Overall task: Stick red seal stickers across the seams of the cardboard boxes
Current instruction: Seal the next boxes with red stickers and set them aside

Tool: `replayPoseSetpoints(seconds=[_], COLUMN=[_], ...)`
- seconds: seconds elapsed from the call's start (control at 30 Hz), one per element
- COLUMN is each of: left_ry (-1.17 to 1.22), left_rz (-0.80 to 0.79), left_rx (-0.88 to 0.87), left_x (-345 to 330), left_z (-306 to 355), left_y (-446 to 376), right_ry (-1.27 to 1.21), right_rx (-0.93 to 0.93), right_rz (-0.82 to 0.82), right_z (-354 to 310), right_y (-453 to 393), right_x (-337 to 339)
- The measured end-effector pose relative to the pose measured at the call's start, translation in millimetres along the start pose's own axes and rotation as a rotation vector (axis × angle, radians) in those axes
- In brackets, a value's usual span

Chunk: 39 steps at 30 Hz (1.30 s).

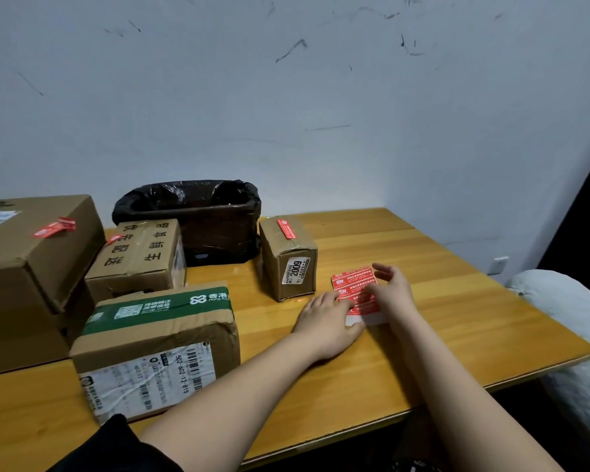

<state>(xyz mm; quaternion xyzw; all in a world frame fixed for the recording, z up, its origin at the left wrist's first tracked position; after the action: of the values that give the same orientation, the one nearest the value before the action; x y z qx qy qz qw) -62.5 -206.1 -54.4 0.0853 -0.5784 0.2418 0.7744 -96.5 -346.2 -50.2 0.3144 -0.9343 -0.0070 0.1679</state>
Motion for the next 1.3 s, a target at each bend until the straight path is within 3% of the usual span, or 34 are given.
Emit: replayPoseSetpoints(seconds=[0.1,0.17,0.27,0.37,0.43,0.7,0.8,1.1,1.3], left_ry=[0.155,0.332,0.686,1.121,1.276,1.299,1.321,1.409,1.395], left_rz=[0.046,0.163,0.34,0.377,0.388,0.746,0.812,0.776,0.738], left_rx=[0.039,0.094,0.222,0.264,0.224,0.23,0.257,0.273,0.308], left_x=[1,6,20,34,47,93,103,112,114], left_z=[-1,-4,-4,8,13,-2,-11,-21,-26], left_y=[1,0,0,2,7,41,50,56,59], right_ry=[-0.207,-0.328,-0.495,-0.596,-0.624,-0.389,-0.289,-0.256,-0.123], right_rx=[-0.074,-0.09,-0.062,0.018,0.076,0.414,0.505,0.571,0.653], right_rz=[-0.071,-0.073,-0.068,-0.122,-0.174,-0.203,-0.232,-0.315,-0.258], right_z=[4,1,-9,-30,-46,-84,-92,-96,-98], right_y=[2,8,17,36,52,98,104,113,114], right_x=[4,10,21,27,25,5,-6,-20,-16])
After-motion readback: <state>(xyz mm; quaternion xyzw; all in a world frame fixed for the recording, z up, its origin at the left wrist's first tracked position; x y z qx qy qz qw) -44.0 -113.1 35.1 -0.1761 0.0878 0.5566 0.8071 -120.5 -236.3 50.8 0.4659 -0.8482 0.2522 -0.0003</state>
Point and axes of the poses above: each hand's wrist, its own y-axis away from the middle knuckle, its own x-axis out of the back of the hand, z = x × y, the point moved 5 cm from there along -y, towards the middle knuckle, and after that the axes turned 11 degrees about -x, right-handed, at the moved point
